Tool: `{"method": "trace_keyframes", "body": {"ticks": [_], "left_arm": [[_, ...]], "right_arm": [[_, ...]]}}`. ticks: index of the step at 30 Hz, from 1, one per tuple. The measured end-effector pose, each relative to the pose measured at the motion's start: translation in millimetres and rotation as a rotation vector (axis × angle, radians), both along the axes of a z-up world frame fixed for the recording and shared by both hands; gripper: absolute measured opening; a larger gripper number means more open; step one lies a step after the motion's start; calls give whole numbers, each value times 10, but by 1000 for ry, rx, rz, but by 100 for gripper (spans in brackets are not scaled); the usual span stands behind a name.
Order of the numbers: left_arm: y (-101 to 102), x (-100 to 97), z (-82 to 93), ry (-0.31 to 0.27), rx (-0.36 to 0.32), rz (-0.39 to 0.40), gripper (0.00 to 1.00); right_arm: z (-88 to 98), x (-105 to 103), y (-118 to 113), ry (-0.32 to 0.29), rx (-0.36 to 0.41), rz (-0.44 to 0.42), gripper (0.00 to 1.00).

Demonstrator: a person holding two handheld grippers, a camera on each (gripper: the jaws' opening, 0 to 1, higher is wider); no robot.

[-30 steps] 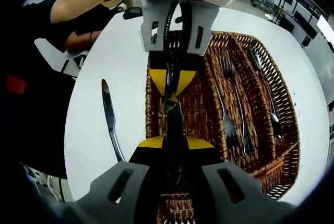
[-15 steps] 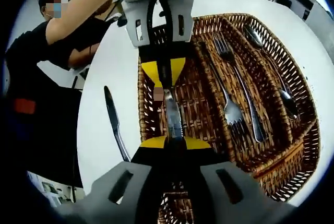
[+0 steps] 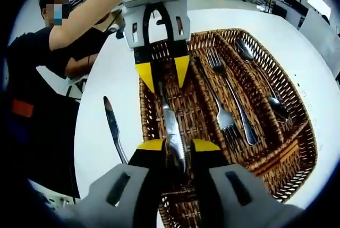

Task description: Arrange the knives, forks, and spoons in their matching storage slots by inserting each utensil handle-first until every utensil is classified and aligned in the correct compartment

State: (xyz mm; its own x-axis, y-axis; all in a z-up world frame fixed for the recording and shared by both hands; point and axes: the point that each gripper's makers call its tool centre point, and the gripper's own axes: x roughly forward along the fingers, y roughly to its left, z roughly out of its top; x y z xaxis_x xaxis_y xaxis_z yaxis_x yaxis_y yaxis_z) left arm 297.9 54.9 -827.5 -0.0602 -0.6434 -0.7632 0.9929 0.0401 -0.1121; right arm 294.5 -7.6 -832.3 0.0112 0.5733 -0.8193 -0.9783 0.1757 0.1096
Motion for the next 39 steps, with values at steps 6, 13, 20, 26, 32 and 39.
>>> {"method": "trace_keyframes", "body": {"ticks": [6,13,20,26,32,39], "left_arm": [[-37,28,134,-74,-7,44,30],[-123,104,376,-153,-115,128,39],[-108,100,570,-182,-217,275,53],[-4,103,695,-248,-311,414,67],[169,-43,753,-317,-370,524,81],[357,-290,749,-356,-406,646,86]], "right_arm": [[85,22,20,-51,44,-32,26],[176,60,3,-117,103,-105,38],[305,69,-35,-185,182,-186,48],[420,74,-118,-253,239,-271,62],[562,14,-322,-306,303,-389,71],[690,-113,-548,-381,334,-465,82]]}}
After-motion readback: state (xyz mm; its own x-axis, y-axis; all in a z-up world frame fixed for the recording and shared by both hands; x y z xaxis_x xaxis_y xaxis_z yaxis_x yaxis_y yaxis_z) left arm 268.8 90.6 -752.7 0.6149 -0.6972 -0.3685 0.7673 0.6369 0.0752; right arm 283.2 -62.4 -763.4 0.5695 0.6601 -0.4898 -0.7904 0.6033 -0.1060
